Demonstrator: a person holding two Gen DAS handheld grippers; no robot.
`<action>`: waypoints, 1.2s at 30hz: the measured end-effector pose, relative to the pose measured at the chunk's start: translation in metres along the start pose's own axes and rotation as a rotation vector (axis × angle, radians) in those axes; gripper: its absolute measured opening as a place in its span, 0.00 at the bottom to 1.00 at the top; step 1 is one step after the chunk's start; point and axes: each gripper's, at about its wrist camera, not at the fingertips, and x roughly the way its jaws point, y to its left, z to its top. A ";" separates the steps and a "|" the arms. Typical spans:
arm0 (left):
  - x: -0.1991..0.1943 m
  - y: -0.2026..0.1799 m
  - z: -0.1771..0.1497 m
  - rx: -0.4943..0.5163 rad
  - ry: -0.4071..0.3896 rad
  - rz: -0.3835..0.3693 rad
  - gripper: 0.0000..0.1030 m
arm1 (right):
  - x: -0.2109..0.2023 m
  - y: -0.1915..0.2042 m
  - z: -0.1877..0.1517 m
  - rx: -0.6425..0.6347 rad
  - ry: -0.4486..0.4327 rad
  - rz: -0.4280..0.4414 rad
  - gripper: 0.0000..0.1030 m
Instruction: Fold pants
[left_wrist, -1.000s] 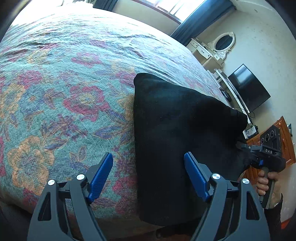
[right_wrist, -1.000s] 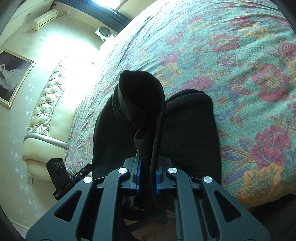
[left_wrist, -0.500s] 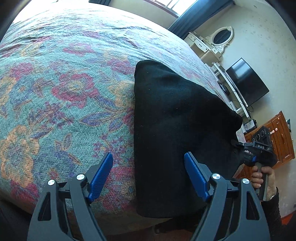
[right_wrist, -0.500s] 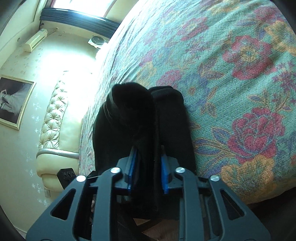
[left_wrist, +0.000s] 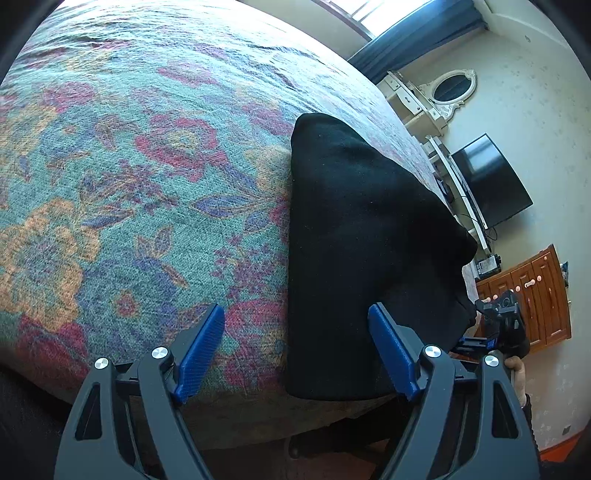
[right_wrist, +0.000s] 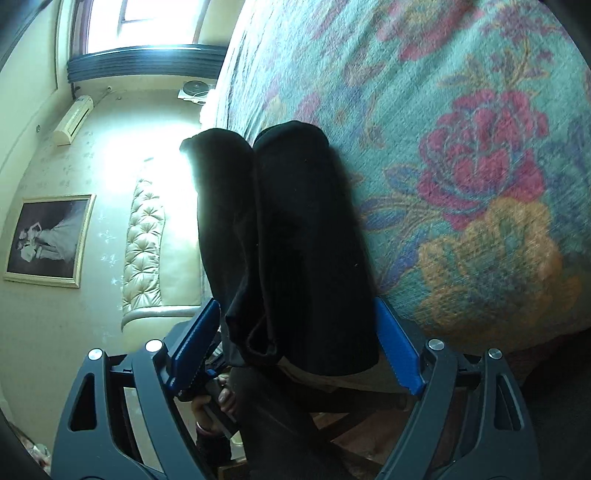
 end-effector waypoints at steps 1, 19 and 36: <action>-0.001 0.003 -0.001 -0.015 0.002 -0.007 0.80 | 0.002 -0.001 -0.001 0.000 0.000 0.000 0.85; 0.018 -0.029 -0.004 0.017 0.065 -0.084 0.74 | 0.005 0.019 -0.011 -0.199 0.046 -0.120 0.30; 0.024 -0.054 -0.013 0.146 0.061 0.047 0.51 | -0.001 -0.003 -0.003 -0.202 0.060 -0.105 0.30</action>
